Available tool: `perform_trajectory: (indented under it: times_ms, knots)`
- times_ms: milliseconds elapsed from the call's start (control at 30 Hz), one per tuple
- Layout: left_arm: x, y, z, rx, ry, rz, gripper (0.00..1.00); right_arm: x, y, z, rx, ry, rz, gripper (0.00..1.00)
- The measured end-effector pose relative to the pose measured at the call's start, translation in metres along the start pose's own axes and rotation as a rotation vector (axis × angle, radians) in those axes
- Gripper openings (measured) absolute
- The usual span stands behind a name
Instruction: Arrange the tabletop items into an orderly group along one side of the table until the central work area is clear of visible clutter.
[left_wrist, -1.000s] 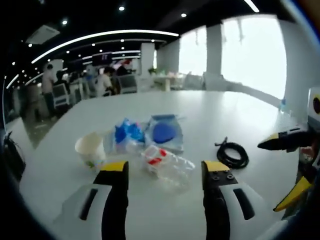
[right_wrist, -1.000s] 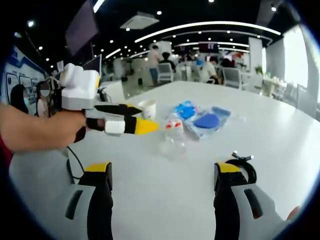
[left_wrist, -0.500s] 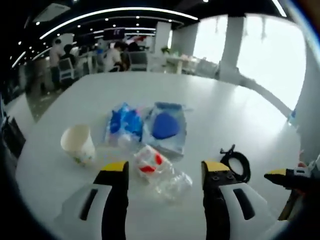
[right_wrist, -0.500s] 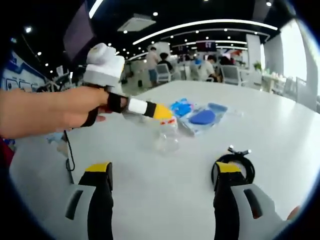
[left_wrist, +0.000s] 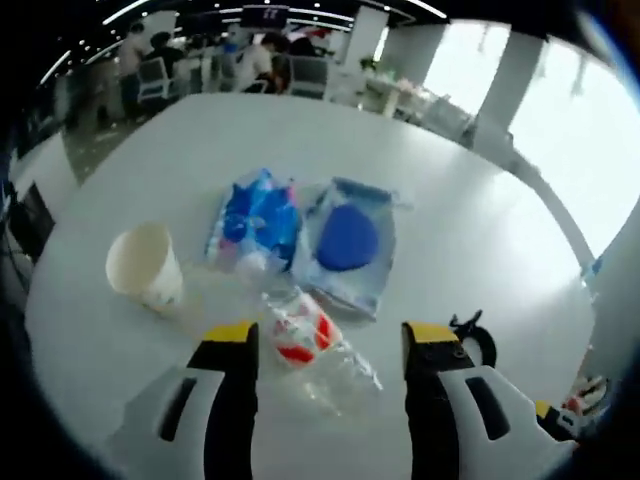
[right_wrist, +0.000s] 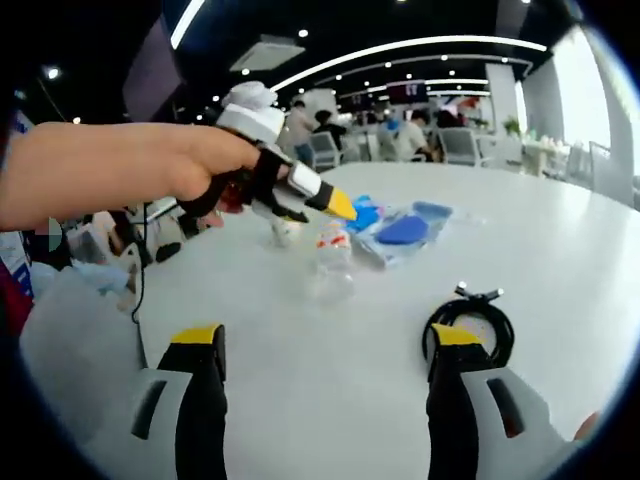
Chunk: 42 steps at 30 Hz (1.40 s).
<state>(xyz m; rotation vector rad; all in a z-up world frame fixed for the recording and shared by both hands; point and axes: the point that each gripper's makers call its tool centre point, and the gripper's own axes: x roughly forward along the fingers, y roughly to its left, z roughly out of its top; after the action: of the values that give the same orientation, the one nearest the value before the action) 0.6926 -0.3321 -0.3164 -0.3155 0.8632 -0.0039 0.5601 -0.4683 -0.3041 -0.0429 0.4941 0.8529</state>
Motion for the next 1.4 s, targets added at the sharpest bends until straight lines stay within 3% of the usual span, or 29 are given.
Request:
perform_trajectory:
  times_ms: [67,500,733,1400]
  knots:
    - [0.004,0.001,-0.008,-0.079,0.052,-0.001,0.55,0.000,-0.001,-0.003,0.009,0.001,0.000,0.82]
    - [0.022,0.009,-0.008,-0.099,0.119,0.051,0.52,0.001,-0.003,-0.010,0.034,-0.004,-0.003,0.81]
    - [0.028,0.014,-0.016,-0.107,0.160,0.070,0.51,0.003,-0.007,-0.010,0.041,-0.009,-0.005,0.81]
    - [0.036,0.026,-0.029,-0.122,0.216,0.093,0.45,0.005,-0.010,-0.009,0.049,-0.014,-0.003,0.80]
